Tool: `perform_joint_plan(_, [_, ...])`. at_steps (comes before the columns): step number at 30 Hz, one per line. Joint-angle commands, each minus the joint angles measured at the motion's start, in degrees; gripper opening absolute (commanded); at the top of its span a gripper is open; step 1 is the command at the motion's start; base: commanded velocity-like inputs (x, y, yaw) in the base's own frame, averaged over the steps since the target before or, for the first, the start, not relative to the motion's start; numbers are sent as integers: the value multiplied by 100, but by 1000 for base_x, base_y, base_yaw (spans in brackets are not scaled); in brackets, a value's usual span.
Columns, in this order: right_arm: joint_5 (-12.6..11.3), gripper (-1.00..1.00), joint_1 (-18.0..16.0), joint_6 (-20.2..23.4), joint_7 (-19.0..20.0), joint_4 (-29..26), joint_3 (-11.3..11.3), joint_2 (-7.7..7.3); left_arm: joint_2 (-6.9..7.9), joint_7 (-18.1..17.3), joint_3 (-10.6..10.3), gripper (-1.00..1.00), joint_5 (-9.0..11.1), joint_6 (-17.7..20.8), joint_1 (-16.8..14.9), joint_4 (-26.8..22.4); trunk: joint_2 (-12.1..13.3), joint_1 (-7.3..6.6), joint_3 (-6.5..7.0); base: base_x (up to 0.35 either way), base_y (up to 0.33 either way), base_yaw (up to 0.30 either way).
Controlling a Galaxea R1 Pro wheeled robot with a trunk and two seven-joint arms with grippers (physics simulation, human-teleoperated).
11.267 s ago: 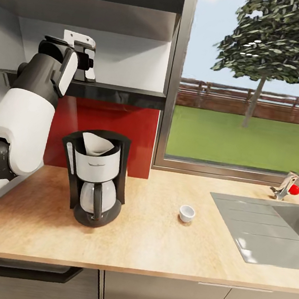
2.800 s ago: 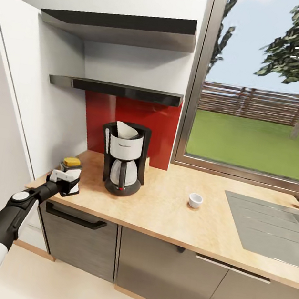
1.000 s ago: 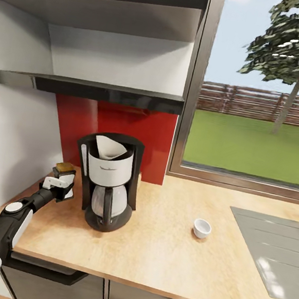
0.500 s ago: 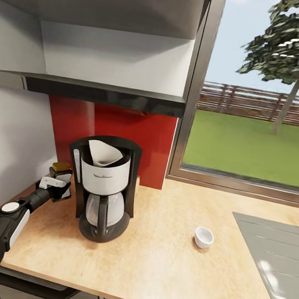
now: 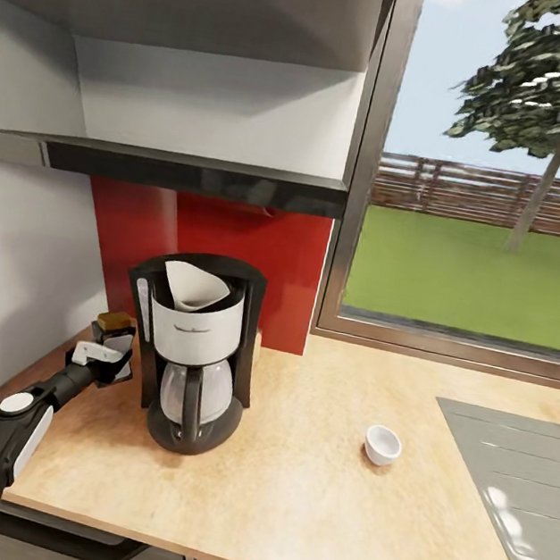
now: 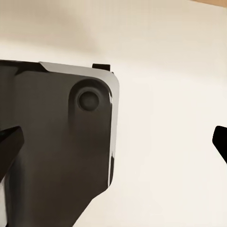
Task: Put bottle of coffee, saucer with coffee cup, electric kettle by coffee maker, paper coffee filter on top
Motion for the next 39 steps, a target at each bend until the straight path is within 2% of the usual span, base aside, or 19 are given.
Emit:
perform_joint_plan(1, [59,100,-5,-19,15,5,-40,-3,-9,-32,19,-100,-58,-148,19,6,-54,26,-31,0,0,0])
perform_joint_plan(6, [58,100,-5,-19,14,5,-40,-3,3,-28,33,-100,-53,-358,63,276,-255,136,-121,0,0,0])
perform_joint_plan(18, [58,100,-5,-21,20,5,-40,-2,2,242,34,-100,-38,-411,64,467,-736,399,-336,0,0,0])
perform_joint_plan(27, [58,100,-5,-19,20,5,-40,-2,-26,249,-19,-100,-62,-416,66,501,-736,399,-336,0,0,0])
perform_joint_plan(39, [58,100,-5,-19,15,13,-40,-3,-61,262,16,-100,-50,-425,73,501,-736,399,-336,0,0,0])
